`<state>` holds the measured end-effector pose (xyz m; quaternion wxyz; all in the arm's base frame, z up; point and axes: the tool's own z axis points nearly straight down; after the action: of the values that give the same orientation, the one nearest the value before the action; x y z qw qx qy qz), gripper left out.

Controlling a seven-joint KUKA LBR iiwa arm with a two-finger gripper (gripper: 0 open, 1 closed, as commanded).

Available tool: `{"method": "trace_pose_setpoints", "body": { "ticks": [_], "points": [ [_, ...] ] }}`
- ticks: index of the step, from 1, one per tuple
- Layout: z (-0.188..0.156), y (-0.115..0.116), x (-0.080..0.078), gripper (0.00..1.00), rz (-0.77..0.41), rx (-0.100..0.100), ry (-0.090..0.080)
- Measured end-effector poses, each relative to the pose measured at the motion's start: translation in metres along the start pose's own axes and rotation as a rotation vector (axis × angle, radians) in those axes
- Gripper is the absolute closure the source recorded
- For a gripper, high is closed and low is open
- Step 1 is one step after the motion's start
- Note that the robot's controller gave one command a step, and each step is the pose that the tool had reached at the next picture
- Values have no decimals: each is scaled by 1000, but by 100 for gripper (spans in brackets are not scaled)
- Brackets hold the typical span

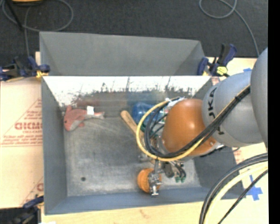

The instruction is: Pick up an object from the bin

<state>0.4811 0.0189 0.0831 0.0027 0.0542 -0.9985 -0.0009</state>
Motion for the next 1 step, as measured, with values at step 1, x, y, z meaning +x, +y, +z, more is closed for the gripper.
{"method": "trace_pose_setpoints", "body": {
  "ticks": [1],
  "points": [
    [-1, 1, 2, 100, -2, -1, 7]
  ]
}}
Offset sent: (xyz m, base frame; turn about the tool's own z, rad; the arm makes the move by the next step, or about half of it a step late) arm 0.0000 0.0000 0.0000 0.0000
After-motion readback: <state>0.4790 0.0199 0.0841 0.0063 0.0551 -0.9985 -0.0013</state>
